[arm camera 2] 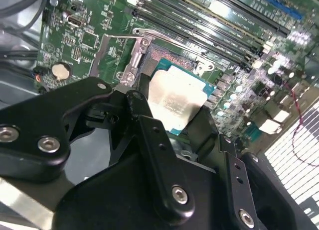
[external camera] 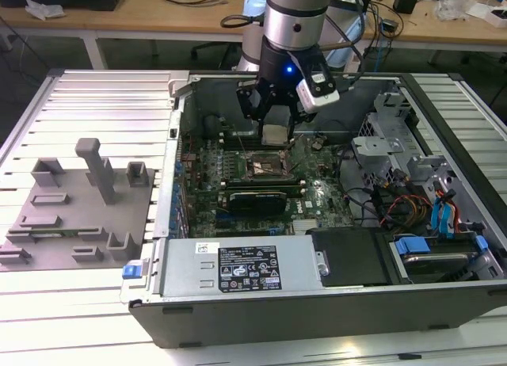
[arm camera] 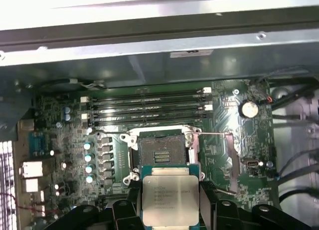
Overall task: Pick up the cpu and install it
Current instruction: 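Place the cpu into insertion slot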
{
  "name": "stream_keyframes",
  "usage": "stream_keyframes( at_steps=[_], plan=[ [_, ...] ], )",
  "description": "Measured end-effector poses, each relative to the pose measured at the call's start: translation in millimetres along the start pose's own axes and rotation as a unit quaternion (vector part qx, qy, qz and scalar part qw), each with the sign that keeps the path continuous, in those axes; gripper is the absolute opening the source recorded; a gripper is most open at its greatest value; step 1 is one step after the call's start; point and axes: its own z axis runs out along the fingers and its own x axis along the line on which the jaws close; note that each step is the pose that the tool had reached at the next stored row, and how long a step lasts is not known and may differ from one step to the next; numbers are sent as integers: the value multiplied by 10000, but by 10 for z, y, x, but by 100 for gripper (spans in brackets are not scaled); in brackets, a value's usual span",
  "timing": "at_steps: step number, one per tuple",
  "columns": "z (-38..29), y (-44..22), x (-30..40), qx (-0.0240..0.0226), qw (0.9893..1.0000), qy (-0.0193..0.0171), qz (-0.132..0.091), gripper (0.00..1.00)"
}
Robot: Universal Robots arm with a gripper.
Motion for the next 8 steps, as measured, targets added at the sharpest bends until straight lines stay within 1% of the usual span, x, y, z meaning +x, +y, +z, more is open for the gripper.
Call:
stream_keyframes(
  at_steps=[3, 5, 6, 8],
  plan=[
    [3, 0, 0, -2, 9997, -7, 229, 55],
    [6, 0, 0, -4, 9989, -15, 458, 55],
    [7, 0, 0, -5, 9986, -17, 523, 55],
    [10, 0, 0, -8, 9972, -24, 744, 55]
  ],
)
